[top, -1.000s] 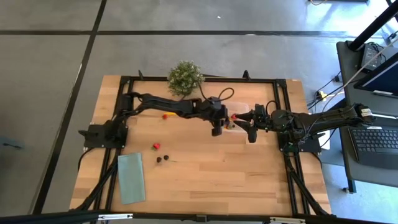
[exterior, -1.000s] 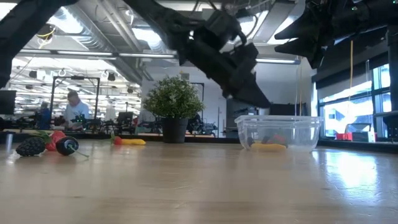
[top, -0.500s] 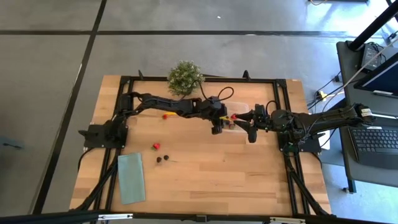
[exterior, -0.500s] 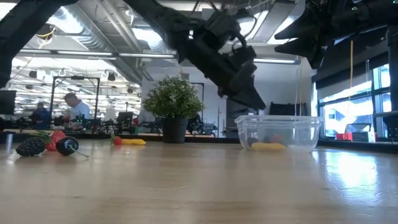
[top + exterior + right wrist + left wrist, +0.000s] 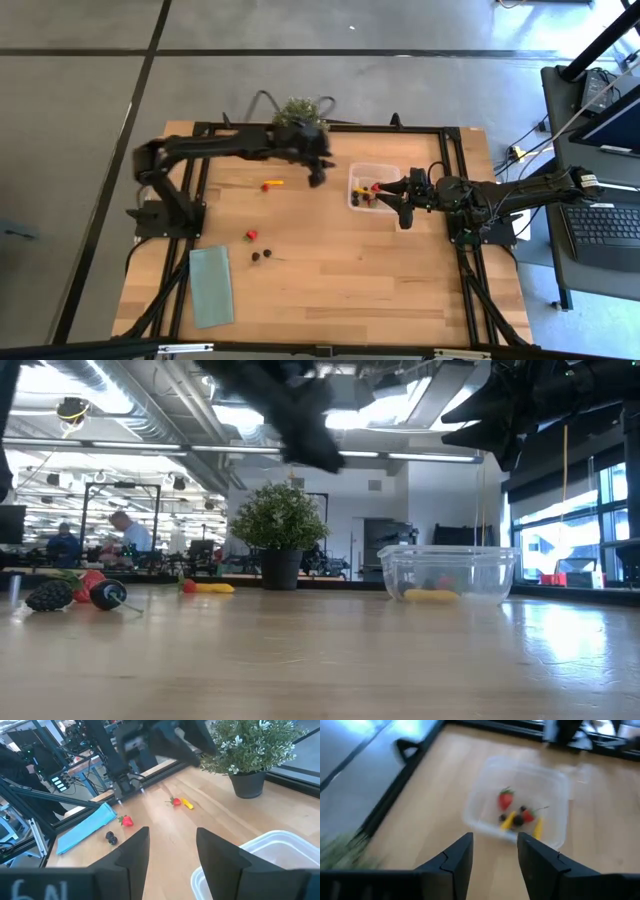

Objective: Pick and placing Produce into tupperware
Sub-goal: Put the top strawberry into the transparent bin

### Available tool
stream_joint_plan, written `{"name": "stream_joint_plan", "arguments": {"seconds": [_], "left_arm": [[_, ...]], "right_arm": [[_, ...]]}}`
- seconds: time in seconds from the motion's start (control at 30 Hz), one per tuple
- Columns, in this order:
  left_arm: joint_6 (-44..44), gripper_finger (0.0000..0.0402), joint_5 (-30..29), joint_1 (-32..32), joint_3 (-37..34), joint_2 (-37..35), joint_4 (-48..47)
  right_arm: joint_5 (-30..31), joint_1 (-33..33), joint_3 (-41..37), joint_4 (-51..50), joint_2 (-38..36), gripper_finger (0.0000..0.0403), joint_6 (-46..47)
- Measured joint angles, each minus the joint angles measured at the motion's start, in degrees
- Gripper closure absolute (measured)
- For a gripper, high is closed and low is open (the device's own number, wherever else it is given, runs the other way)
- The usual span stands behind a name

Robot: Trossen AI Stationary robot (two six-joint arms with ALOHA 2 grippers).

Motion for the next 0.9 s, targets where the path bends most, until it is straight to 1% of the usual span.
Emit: {"name": "stream_joint_plan", "arguments": {"seconds": [0.1, 0.3, 0.47, 0.53, 0.67, 0.73, 0.9], "left_arm": [[-2.5, 0.0252, -1.0, 1.8, -8.0, -7.3, -0.1], [-2.6, 0.025, -2.9, 2.3, -22.6, -20.3, -0.2], [-8.8, 0.0257, -8.4, 2.1, -32.0, -28.7, -0.8], [-11.1, 0.0259, -10.3, 2.1, -34.8, -31.0, -1.9], [-11.9, 0.0251, -10.5, 1.9, -39.6, -33.9, -2.6], [-12.0, 0.0237, -10.4, 1.8, -41.3, -34.3, -2.7], [-16.4, 0.0186, -10.3, 2.3, -43.6, -34.3, -2.6]], "right_arm": [[0.0, 0.0, 0.0, 0.0, 0.0, 0.0238, -0.1], [0.0, 0.0, 0.0, 0.0, 0.0, 0.0238, -0.1], [0.0, 0.0, 0.0, 0.0, 0.0, 0.0238, -0.1], [0.0, 0.0, 0.0, 0.0, 0.0, 0.0238, -0.2], [0.0, 0.0, 0.0, 0.0, 0.0, 0.0238, -0.2], [0.0, 0.0, 0.0, 0.0, 0.0, 0.0238, -0.2], [2.1, -0.2, 0.0, 0.0, 0.0, 0.0238, -0.4]]}}
